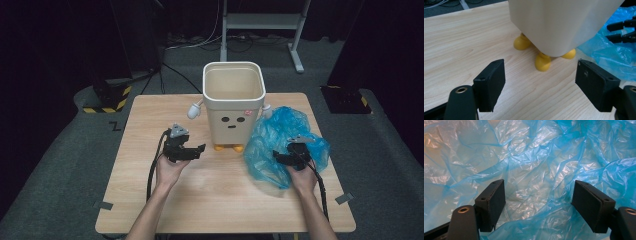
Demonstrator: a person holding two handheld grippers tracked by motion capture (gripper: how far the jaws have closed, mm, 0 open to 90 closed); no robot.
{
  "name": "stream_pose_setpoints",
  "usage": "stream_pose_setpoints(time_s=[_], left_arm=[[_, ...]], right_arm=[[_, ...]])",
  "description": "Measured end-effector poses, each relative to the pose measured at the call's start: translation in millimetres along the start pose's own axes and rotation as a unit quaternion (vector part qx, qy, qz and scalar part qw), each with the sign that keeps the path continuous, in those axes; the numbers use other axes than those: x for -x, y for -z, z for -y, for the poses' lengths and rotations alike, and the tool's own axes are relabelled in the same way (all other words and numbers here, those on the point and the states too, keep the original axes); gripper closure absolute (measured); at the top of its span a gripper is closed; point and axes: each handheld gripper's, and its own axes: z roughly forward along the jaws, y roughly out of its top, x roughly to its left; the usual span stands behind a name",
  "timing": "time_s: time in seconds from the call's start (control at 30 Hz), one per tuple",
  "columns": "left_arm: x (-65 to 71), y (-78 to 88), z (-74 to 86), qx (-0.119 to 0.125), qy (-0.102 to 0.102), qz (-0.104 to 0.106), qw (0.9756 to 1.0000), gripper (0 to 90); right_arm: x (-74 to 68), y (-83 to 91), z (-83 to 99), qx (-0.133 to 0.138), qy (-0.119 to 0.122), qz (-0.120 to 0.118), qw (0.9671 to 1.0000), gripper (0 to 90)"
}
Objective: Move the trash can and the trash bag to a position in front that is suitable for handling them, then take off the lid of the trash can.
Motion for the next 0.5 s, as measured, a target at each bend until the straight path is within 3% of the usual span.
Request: stream_pose_setpoints(time_s=[0.5], left_arm=[[3.4, 13.1, -11.2, 0.017, -0.006, 0.000, 0.9998, 23.9]], right_arm=[[0.0, 0.0, 0.0, 0.000, 0.000, 0.000, 1.0000, 26.5]])
